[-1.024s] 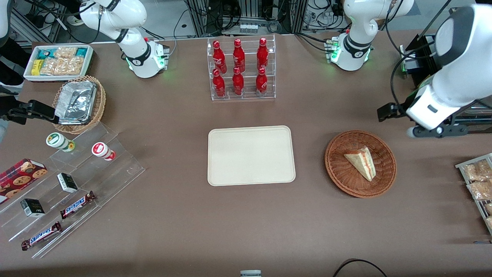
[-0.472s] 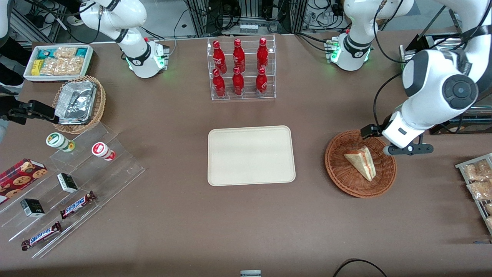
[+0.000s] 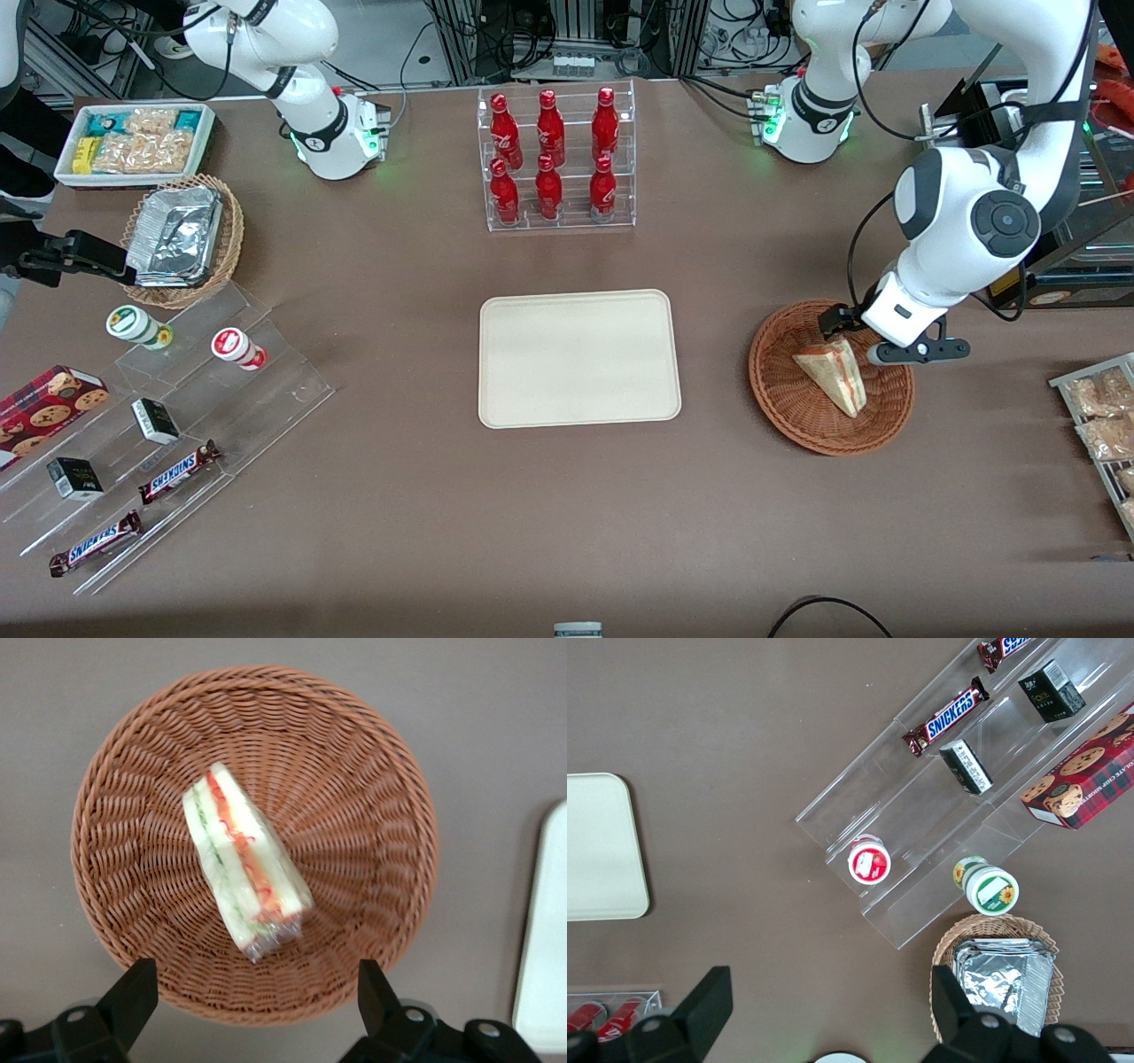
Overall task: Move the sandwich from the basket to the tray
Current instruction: 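Lower the open left gripper toward the wrapped sandwich in the basket, then close the left gripper on the sandwich's wrapped edge and lift it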
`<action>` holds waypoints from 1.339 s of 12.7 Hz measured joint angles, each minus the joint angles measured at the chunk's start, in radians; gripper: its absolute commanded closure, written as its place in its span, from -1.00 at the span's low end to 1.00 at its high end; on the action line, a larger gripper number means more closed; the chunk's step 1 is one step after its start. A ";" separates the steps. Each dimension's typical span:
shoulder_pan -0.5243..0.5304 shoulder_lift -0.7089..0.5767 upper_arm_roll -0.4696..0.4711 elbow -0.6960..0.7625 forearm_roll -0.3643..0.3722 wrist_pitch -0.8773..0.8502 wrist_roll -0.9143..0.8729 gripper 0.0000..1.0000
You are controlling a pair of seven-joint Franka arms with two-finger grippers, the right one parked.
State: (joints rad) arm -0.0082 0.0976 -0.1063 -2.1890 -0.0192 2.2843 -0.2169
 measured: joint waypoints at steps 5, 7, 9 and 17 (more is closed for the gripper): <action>0.000 0.054 0.000 -0.004 0.000 0.045 -0.293 -1.00; -0.001 0.071 0.000 -0.004 0.000 0.061 -0.444 -1.00; -0.001 0.089 0.000 -0.004 0.000 0.081 -0.508 -1.00; -0.001 0.165 0.000 -0.003 0.000 0.152 -0.546 -1.00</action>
State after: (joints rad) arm -0.0088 0.2622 -0.1062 -2.1918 -0.0191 2.4362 -0.7633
